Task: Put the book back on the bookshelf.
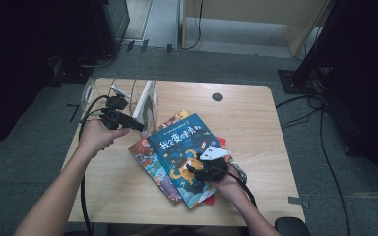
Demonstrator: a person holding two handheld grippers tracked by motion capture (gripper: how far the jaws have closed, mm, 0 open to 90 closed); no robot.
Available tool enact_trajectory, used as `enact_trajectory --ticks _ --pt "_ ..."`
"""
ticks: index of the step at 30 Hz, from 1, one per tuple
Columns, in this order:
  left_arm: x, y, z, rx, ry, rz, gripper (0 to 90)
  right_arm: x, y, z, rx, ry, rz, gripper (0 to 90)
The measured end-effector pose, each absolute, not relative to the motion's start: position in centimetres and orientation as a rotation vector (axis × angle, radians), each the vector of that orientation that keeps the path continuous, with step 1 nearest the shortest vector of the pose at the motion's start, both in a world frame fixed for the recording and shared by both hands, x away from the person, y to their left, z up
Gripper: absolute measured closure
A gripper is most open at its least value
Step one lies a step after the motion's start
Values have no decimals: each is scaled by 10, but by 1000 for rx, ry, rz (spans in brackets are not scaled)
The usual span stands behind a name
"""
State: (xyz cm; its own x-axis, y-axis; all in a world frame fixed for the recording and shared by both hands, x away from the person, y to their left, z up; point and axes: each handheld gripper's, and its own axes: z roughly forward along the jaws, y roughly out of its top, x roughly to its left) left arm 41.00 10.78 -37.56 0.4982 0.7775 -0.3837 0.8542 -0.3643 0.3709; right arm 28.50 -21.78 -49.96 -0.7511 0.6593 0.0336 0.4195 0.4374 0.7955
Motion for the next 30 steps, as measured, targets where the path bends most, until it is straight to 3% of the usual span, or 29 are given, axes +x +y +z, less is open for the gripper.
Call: enact_trajectory --ticks 16,25,30 --pt "395 102 -409 2227 1271 -193 648 281 -221 -498 918 2444 1207 399" --pt "387 100 -426 2215 1250 -169 659 279 -225 -498 921 2428 1211 459" --pt "383 98 -435 2220 1244 -183 651 276 -229 -497 934 2421 1208 555"
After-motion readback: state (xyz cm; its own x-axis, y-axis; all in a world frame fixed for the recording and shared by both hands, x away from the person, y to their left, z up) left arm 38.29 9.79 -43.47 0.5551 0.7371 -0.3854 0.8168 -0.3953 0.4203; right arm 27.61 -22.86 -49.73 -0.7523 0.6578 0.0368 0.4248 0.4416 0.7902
